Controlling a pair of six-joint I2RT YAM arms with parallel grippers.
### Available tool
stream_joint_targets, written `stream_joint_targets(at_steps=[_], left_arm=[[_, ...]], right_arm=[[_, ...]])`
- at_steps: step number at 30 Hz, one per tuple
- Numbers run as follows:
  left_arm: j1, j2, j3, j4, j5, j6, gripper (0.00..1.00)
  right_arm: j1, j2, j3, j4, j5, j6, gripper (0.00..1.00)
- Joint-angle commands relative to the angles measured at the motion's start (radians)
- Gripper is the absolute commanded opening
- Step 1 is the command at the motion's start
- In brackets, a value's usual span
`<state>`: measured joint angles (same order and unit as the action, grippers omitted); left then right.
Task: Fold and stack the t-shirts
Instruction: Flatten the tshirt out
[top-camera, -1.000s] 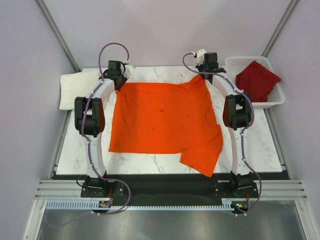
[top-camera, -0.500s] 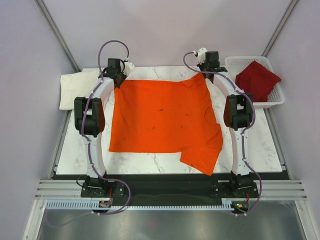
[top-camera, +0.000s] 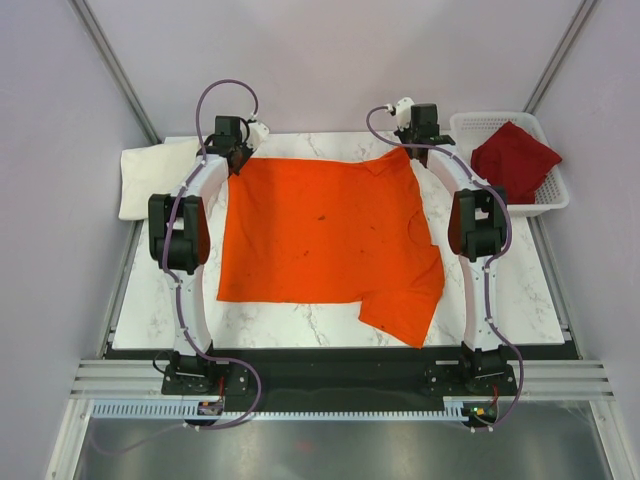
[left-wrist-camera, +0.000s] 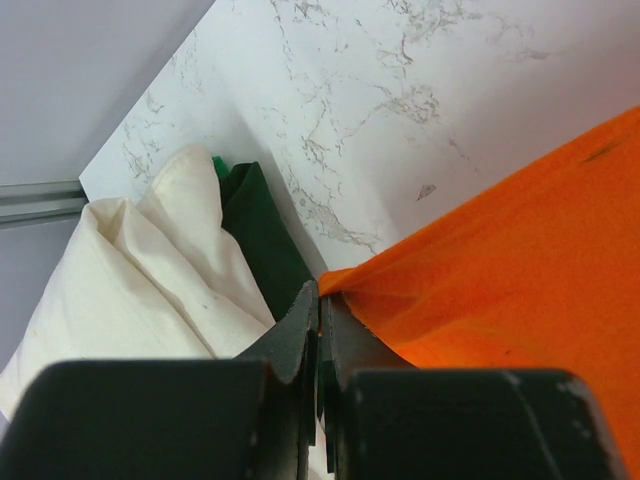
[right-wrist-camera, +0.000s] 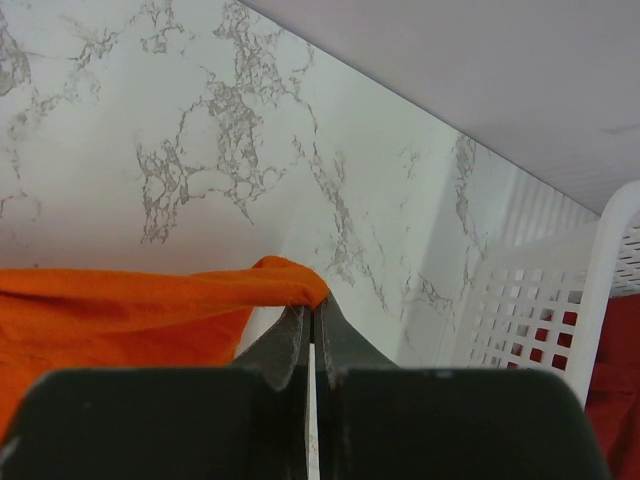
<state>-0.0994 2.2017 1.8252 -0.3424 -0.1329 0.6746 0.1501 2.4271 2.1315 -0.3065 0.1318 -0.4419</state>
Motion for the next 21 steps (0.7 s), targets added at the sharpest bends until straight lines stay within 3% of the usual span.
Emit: stream_joint_targets(at_steps=[1,21], left_arm=[[0.010,-0.062,-0.009,0.037,-0.014,0.033,0.02],[0.009,-0.108,-0.041,0.029,0.001,0.025,0.02]], right_arm=[[0.002,-0.076,-0.004,0.021,0.019,-0.004,0.00],[0.008,-0.129,-0.045,-0.017,-0.011,0.035,0.00]])
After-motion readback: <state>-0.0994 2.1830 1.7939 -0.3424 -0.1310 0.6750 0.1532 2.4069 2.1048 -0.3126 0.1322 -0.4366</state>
